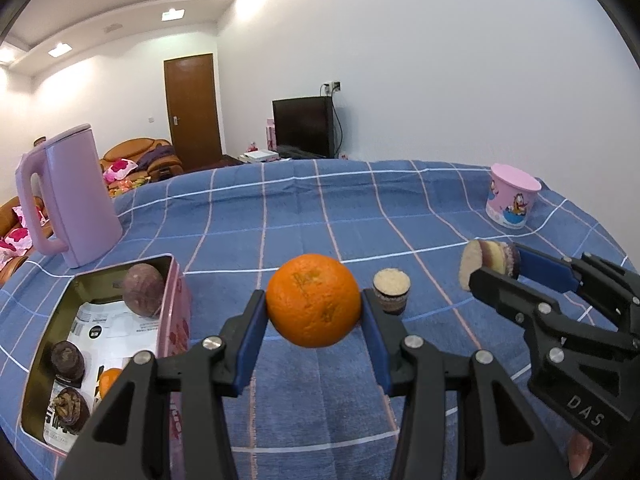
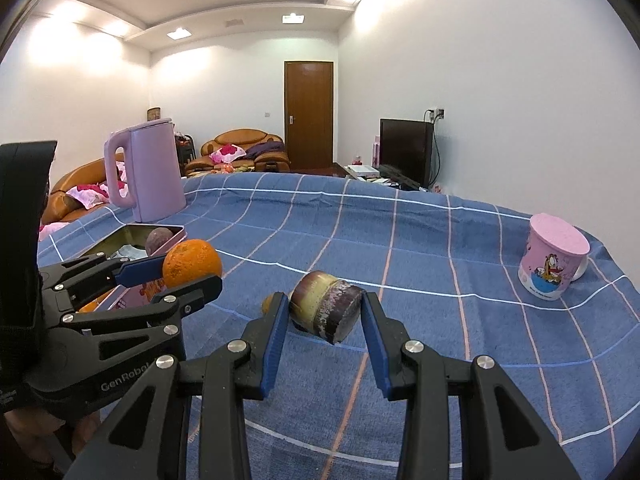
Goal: Organize fruits
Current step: 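Carry the orange and the striped can toward the tin with both grippers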
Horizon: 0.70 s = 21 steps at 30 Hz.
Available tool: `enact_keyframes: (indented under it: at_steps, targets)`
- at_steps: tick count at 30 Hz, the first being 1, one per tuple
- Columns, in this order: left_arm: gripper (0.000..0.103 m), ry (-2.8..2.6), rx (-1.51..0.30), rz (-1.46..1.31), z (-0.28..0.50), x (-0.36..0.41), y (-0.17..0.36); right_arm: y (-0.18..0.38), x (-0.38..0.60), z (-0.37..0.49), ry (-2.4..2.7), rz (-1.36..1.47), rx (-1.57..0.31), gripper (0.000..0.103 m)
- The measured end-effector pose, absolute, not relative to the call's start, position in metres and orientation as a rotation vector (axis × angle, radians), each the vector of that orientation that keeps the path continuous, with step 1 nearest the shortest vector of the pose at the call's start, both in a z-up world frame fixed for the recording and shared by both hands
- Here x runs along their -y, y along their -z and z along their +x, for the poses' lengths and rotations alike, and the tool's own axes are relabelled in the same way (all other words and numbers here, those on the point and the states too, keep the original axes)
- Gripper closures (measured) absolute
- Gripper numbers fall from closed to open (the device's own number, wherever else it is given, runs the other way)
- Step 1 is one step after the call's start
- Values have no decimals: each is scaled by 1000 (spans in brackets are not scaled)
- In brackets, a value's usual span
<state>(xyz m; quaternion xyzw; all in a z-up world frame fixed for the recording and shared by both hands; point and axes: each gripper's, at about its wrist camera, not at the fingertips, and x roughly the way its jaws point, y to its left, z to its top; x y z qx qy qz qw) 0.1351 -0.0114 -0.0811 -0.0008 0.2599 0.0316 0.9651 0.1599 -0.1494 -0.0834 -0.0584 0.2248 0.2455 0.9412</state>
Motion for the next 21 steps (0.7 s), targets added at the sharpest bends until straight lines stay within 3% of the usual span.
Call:
enact_keyframes:
  at_steps: [21]
  targets:
    - [55,-131,-422,13,118,13,72,77,148,145,-499,-122,-382,64]
